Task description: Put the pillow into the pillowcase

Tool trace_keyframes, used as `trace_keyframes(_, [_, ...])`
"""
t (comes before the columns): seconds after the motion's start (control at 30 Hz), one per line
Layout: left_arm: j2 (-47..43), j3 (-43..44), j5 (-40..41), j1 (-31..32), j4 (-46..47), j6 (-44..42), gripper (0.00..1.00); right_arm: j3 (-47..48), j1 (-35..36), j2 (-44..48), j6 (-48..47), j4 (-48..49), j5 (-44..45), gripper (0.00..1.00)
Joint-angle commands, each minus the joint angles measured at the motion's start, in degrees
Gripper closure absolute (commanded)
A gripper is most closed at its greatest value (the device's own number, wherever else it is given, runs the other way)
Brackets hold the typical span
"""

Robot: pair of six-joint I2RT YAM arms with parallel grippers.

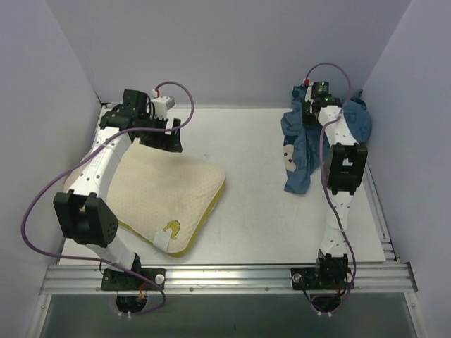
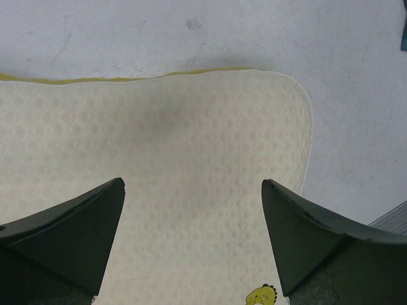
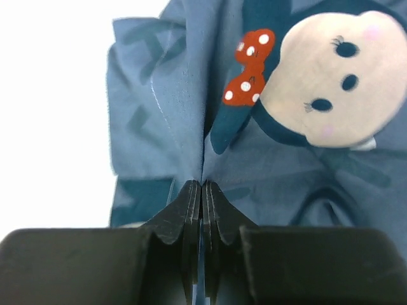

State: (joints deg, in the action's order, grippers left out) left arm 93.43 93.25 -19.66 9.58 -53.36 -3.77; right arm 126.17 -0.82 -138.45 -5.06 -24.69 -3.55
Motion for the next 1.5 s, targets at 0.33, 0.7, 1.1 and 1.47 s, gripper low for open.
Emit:
trace_keyframes(0.33, [14.41,13.79,-15.67,3.59,3.0,-5.1,0.03,-30.25,-16.55,52.82,9.21,-12.02,-18.07,1.0])
trace_keyframes(0.7, [20.47,15.03,-16.99,14.49,4.14,-13.8,0.04,-54.97,-27.04,64.98,-13.37,-30.14,-19.04,1.0])
trace_keyframes(1.1, [24.27,13.38,-22.96,22.32,7.21,-12.58,0.1,-45.4,-18.53,55.94,-14.28,-33.24,-14.74,0.34])
trace_keyframes(1.47, [15.13,0.97,-25.52,17.84,15.66,-5.63,0.08,-48.04,0.03,38.55,-11.47,-20.14,-0.67,0.23])
